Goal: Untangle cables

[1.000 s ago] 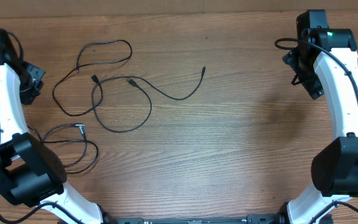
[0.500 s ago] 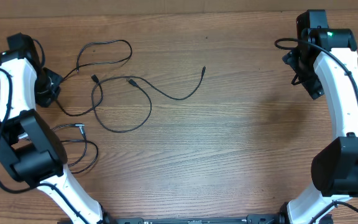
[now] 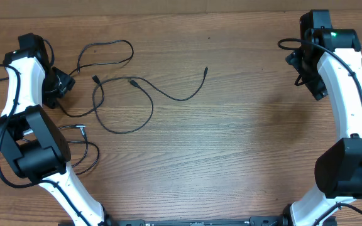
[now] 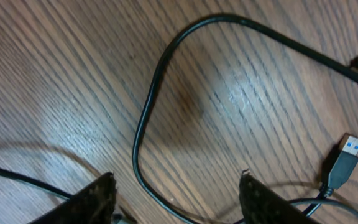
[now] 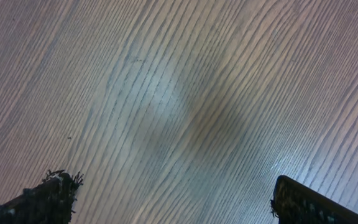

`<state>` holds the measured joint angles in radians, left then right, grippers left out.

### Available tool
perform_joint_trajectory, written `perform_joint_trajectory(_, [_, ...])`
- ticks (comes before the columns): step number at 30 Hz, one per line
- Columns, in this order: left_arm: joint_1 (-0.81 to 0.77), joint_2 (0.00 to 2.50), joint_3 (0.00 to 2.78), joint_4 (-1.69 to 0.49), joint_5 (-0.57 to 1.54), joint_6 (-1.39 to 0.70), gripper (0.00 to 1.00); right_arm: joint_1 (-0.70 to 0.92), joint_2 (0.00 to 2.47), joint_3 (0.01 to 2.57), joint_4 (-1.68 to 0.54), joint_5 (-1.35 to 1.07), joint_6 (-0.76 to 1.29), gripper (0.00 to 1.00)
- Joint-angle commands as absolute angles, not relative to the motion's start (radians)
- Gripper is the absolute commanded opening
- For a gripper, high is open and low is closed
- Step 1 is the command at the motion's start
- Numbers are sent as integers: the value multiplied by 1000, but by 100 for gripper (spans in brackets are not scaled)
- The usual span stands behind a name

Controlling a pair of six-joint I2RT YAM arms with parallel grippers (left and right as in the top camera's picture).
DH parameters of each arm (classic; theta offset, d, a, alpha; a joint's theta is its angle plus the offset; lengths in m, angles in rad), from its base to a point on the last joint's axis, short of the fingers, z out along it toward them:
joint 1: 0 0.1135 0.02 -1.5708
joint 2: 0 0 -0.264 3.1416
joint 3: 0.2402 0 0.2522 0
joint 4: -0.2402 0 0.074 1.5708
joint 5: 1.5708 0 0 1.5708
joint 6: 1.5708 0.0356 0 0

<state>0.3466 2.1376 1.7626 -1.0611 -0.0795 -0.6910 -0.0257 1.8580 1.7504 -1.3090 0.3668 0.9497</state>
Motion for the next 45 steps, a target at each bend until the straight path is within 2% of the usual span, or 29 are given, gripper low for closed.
perform_joint_trajectory(1, [348,2143,1776,-1062,-61,-683,72,-29,1852,1773,-1305,381,962,100])
perform_joint_trajectory(5, [337,2143,1776,-1073,59,-593,80,-29,1852,1773,-1305,381,962,100])
perform_joint_trajectory(7, [326,2127,1777,-1077,132,-514,89,-29,1852,1773,-1305,381,962,100])
perform_joint_trajectory(9, [319,2095,1777,-1087,163,-488,91,-29,1852,1773,-1305,381,962,100])
perform_joint_trajectory(18, [240,1746,1776,-1163,210,-355,93,-29,1852,1773,-1305,381,962,100])
perform_joint_trajectory(21, [175,1602,1776,-1203,202,-312,93,-29,1852,1773,-1305,381,962,100])
perform_joint_trajectory(24, [89,1473,1776,-1232,183,-302,100,-29,1852,1773,-1305,381,962,100])
perform_joint_trajectory(28, [-49,1353,1775,-1284,109,-329,99,-29,1852,1773,-1305,381,962,100])
perform_joint_trajectory(33, [-204,1276,1776,-1398,-23,-329,100,-29,1852,1773,-1305,381,962,100])
perform_joint_trajectory(45, [-218,1293,1776,-1466,-26,-329,100,-29,1852,1773,-1305,381,962,100])
